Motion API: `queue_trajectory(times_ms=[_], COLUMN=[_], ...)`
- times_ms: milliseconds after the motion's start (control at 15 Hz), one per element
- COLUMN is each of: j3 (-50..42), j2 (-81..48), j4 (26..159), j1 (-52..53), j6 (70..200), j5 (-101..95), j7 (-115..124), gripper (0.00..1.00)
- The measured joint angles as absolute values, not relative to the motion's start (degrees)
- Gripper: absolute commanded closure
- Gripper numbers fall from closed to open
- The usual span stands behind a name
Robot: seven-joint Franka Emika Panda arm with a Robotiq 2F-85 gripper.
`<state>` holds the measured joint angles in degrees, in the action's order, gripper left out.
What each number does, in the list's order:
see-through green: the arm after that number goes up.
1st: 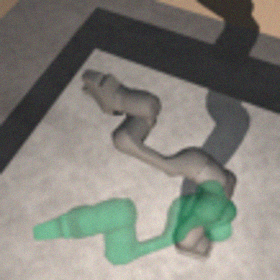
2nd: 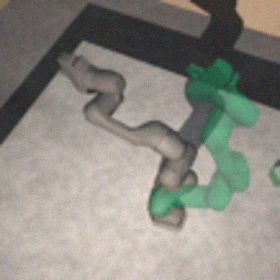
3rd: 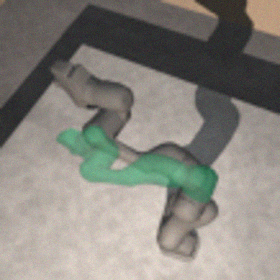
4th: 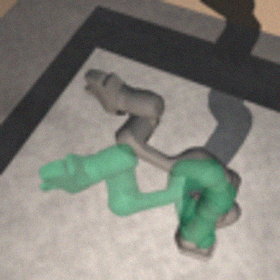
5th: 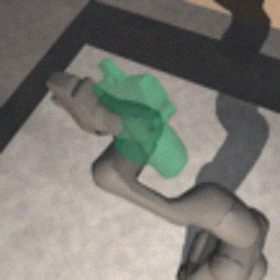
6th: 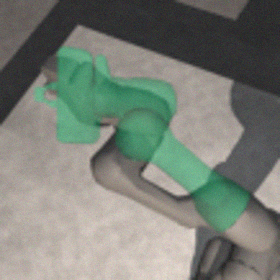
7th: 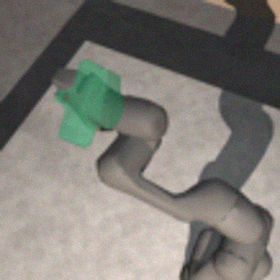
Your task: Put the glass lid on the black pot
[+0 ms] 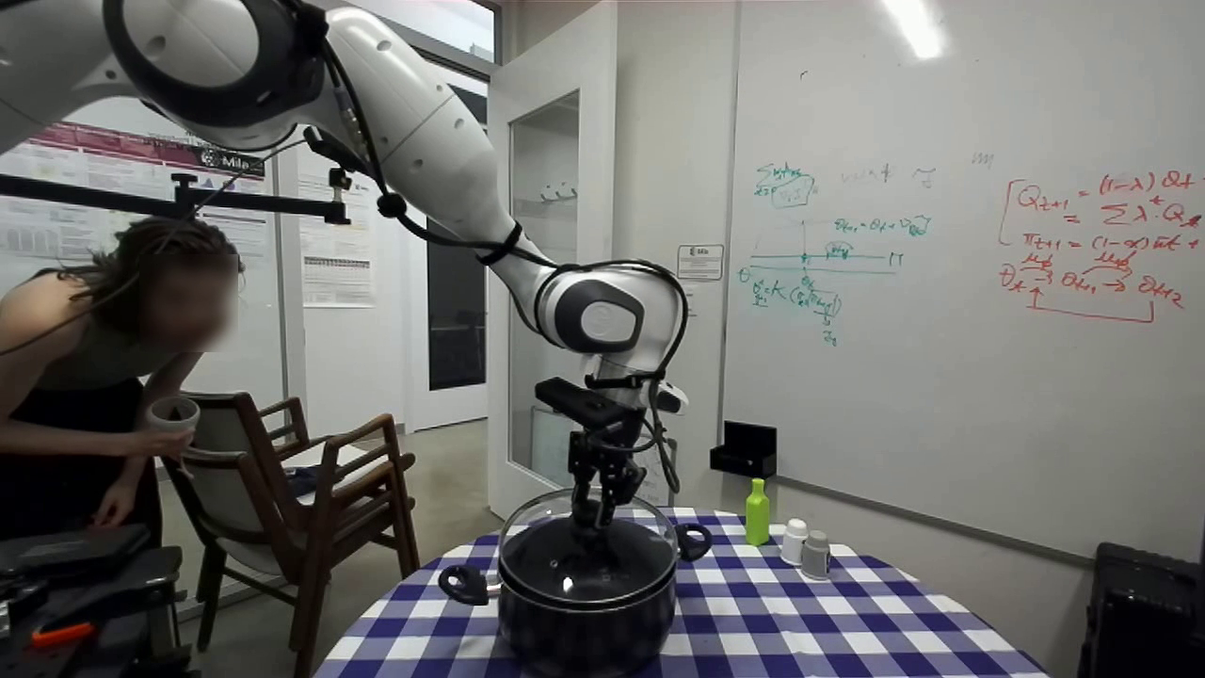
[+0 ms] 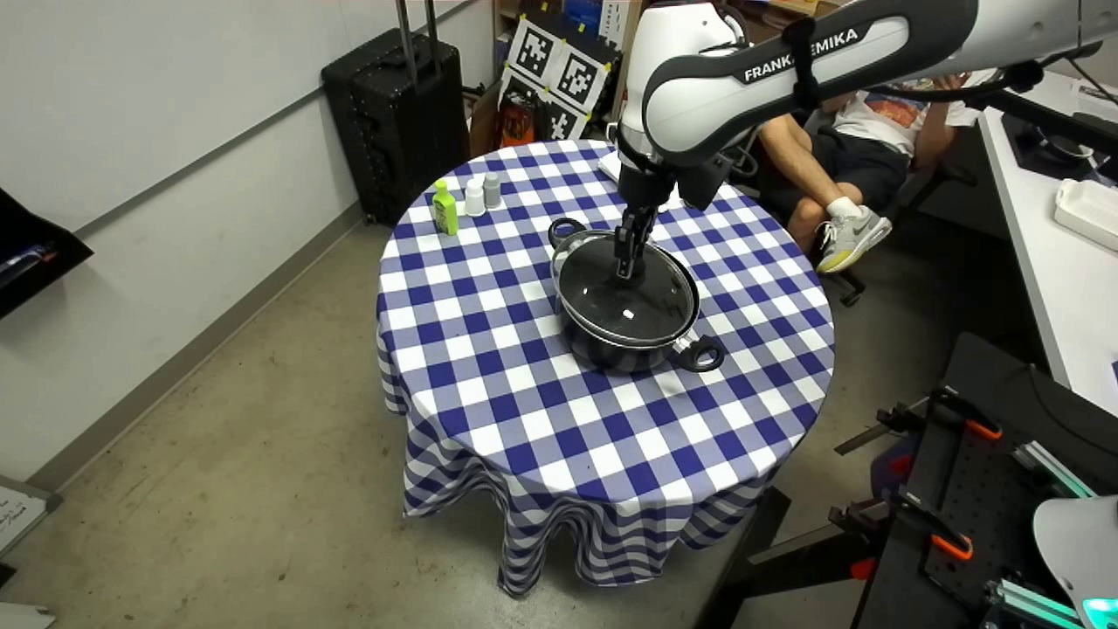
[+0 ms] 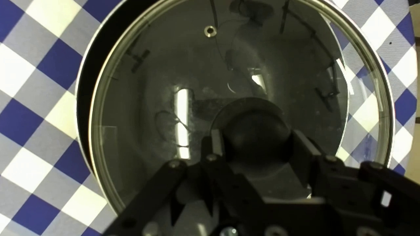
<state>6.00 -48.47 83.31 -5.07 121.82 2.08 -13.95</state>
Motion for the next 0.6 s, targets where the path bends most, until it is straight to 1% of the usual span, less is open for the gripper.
queue_trajectory(times_ms=[600], j3=[4.75], j2=[-48.72], j4=[83.4], j1=[-4.65], j6=[121.09], j5=[1.8], j7=[-13.82], gripper=[0.75])
